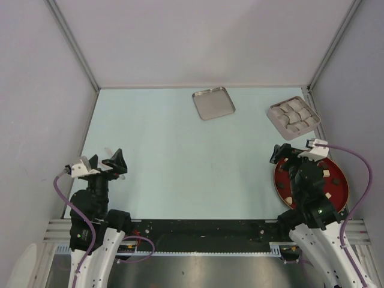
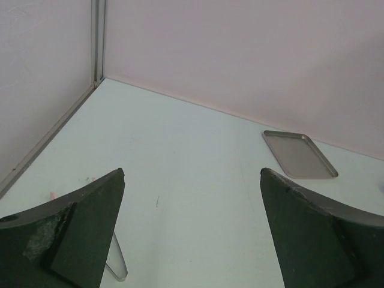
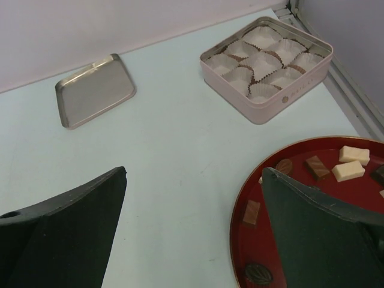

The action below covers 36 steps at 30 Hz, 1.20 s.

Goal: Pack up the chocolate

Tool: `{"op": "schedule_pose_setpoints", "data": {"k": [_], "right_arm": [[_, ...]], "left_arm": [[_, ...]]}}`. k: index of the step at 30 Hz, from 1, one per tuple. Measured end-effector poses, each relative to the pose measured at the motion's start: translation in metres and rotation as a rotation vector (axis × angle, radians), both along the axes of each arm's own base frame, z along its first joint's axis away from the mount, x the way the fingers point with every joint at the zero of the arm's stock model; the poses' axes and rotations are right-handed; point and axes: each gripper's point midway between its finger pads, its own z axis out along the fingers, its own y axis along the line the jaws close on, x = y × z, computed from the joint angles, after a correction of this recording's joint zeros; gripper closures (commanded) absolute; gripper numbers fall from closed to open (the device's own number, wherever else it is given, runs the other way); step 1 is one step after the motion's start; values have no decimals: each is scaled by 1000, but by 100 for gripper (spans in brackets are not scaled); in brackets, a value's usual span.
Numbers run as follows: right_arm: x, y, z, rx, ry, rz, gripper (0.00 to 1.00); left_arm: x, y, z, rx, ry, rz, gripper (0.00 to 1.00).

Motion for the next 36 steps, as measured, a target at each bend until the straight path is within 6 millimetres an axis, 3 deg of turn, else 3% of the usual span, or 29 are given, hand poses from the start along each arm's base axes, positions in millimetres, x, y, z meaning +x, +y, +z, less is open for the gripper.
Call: {"op": "schedule_pose_setpoints", "data": {"k": [9,16,20,30,36], "right_arm": [[15,7,-36,19,187,-13,0],[34,8,-94,87,500,-32,0],[34,0,-122,178,650,-79,0],[40,-41,-136,330,743,-197,0],[43,-36,-162,357,853,-182,0]], "left_arm": [[0,-1,-10,-16,40,-3,0],[-2,-2,-19,-37,73,-4,0],[-5,-2,-22,-51,94,-5,0],[-9,-2,-32,-73,140,-6,0],[-9,-2,-33,-75,144,-7,0]]}}
